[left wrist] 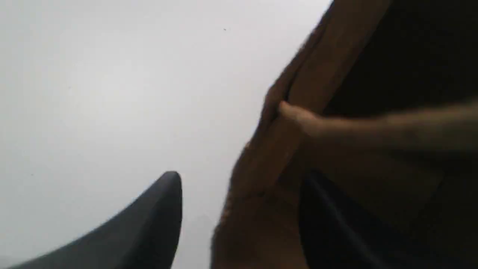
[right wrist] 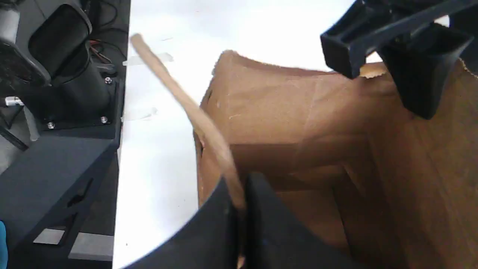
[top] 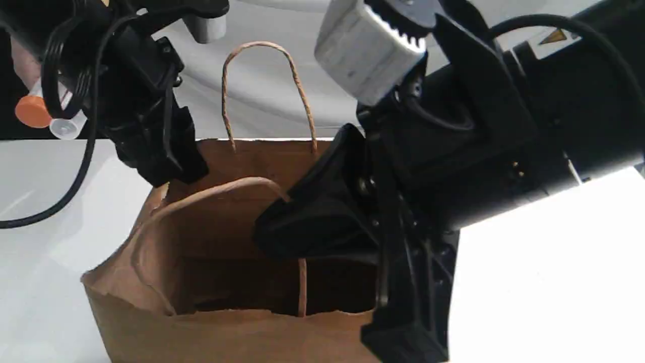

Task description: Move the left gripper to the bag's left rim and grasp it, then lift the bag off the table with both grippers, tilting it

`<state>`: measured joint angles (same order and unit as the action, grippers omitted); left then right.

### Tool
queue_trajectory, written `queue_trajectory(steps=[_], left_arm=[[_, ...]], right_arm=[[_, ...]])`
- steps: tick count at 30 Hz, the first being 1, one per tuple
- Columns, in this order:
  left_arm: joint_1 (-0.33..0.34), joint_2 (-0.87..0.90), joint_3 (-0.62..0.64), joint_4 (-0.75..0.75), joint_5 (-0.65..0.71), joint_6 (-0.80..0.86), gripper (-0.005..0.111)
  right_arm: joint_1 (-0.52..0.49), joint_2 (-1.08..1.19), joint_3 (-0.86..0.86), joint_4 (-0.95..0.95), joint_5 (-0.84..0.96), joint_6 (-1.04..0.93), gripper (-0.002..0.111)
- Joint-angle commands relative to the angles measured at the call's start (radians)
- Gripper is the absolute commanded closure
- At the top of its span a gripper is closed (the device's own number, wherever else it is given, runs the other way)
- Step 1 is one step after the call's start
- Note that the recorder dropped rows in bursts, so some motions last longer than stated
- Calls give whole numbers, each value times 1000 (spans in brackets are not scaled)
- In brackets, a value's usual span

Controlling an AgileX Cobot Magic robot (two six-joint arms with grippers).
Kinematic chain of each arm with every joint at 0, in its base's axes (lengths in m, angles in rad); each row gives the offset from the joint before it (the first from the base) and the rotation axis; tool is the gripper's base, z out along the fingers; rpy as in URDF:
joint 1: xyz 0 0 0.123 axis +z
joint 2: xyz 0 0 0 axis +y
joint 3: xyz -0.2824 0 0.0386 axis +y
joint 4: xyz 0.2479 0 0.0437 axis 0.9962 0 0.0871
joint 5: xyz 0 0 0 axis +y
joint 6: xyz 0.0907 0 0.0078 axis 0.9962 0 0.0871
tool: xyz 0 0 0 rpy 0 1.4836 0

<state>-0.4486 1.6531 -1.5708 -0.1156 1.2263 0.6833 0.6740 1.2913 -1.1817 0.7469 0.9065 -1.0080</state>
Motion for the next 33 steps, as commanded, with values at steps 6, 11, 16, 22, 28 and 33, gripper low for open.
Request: queue_trajectory(steps=[6, 11, 16, 22, 28, 33], left_arm=[[-4, 58, 8, -6, -5, 34, 85], [-4, 56, 6, 22, -5, 32, 107], [-4, 56, 6, 19, -5, 16, 107], [14, 56, 6, 5, -15, -7, 107], [143, 59, 6, -292, -41, -1, 107], [250, 63, 6, -457, -43, -5, 107]], right_arm=[[4, -4, 0, -4, -3, 17, 108], [4, -4, 0, -4, -2, 21, 108], [4, -4, 0, -4, -2, 54, 108], [2, -4, -125, -4, 86, 113, 108], [2, -4, -307, -165, 84, 232, 108], [-2, 21, -439, -224, 102, 313, 108]])
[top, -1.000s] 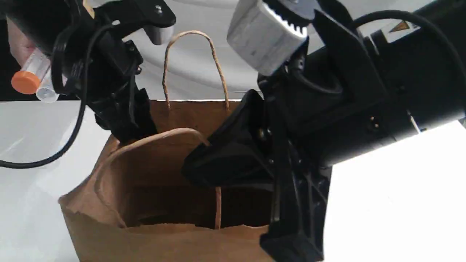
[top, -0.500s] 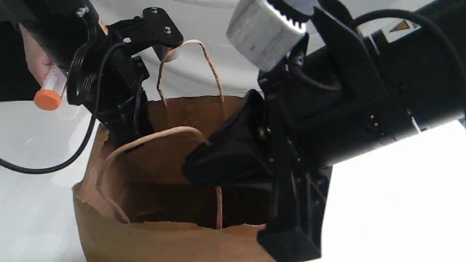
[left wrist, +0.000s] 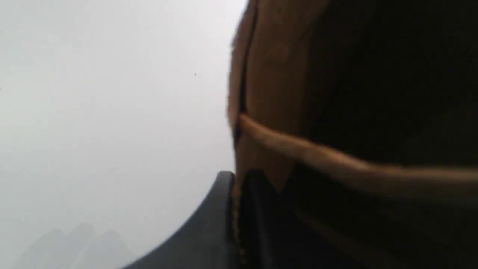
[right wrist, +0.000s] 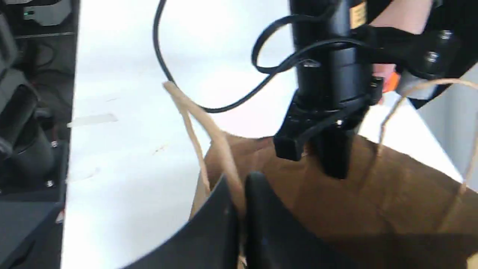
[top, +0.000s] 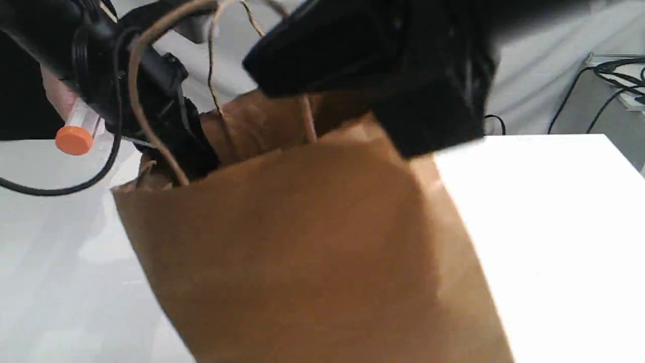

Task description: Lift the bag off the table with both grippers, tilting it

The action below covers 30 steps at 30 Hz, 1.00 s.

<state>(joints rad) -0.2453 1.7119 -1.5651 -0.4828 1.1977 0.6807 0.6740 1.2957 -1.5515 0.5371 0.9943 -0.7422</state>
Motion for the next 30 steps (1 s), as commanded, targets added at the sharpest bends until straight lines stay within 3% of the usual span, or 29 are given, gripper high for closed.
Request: queue_trajectory(steps=[1, 8, 30], left_arm=[[61, 10, 0, -118, -8, -12, 107], [82, 79, 0, -182, 23, -55, 107], [82, 91, 0, -186, 23, -71, 107]], right_arm=[[-2, 32, -101, 1, 25, 66, 108], [-2, 144, -236, 164, 132, 97, 108], [-2, 166, -254, 169, 160, 95, 108]])
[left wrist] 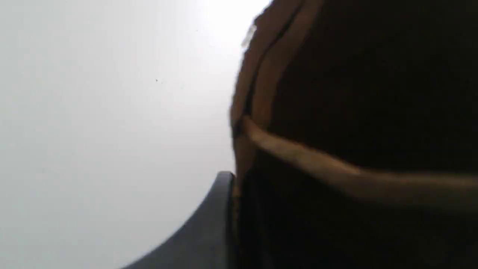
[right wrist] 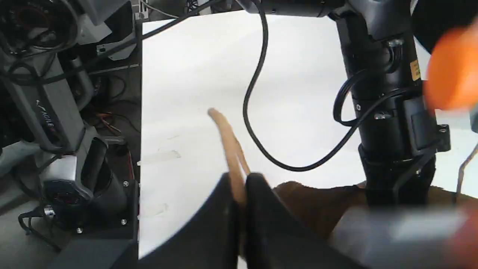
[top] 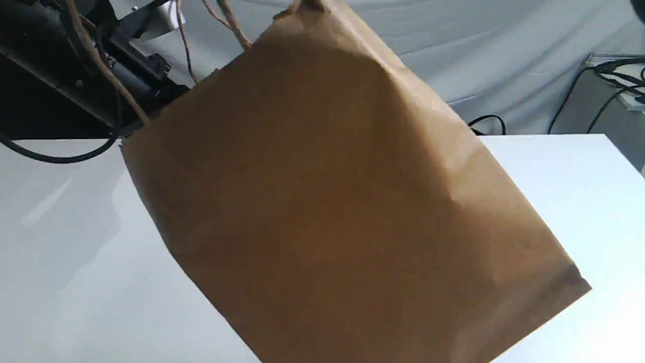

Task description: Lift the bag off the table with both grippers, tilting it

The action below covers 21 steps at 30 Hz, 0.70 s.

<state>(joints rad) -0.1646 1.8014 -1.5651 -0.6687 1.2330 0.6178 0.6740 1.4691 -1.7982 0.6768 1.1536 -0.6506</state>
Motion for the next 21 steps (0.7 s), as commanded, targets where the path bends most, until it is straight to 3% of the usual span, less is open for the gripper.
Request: queue_trajectory(steps=[1, 13, 21], left_arm=[[2, 1, 0, -1, -12, -5, 107], [4, -1, -5, 5, -12, 19, 107], [4, -27, -134, 81, -12, 8, 107]], right_arm=[[-2, -8, -7, 30, 0, 4, 108], [-2, -8, -7, -3, 1, -6, 108], [1, -23, 27, -47, -5, -47, 108]])
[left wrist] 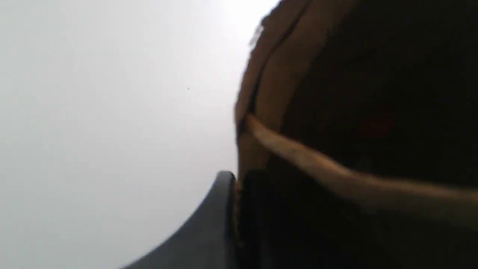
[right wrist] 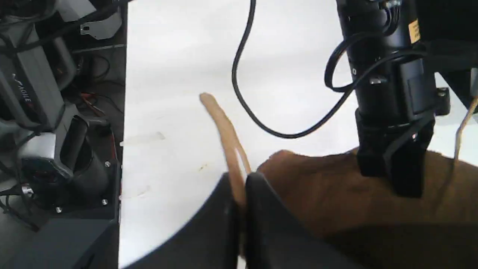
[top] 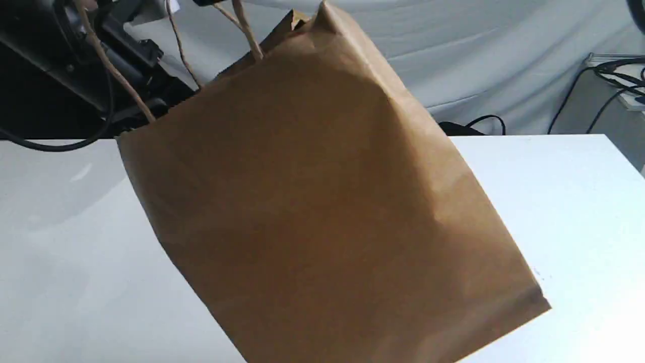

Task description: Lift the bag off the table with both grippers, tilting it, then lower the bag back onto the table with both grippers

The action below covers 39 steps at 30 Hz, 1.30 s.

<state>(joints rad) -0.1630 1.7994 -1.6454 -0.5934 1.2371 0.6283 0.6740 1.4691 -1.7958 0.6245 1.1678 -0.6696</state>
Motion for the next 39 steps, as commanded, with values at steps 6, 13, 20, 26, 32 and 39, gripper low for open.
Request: queue_trajectory(steps=[6, 13, 20, 26, 32, 39], left_arm=[[2, -28, -134, 10, -16, -18, 107], [0, -28, -140, 29, -16, -26, 107], [-7, -8, -140, 28, -16, -60, 107], [-69, 38, -140, 38, -16, -82, 107], [-109, 75, -140, 58, -16, -112, 107], [-109, 92, -140, 63, -16, -140, 107]], right_arm=[[5, -127, 236, 17, -191, -55, 108], [5, -323, 668, 314, -657, -186, 108], [5, -371, 866, 752, -728, -428, 108], [5, -369, 892, 827, -760, -479, 108], [5, -369, 892, 827, -850, -418, 108], [5, -369, 994, 793, -877, -384, 108]])
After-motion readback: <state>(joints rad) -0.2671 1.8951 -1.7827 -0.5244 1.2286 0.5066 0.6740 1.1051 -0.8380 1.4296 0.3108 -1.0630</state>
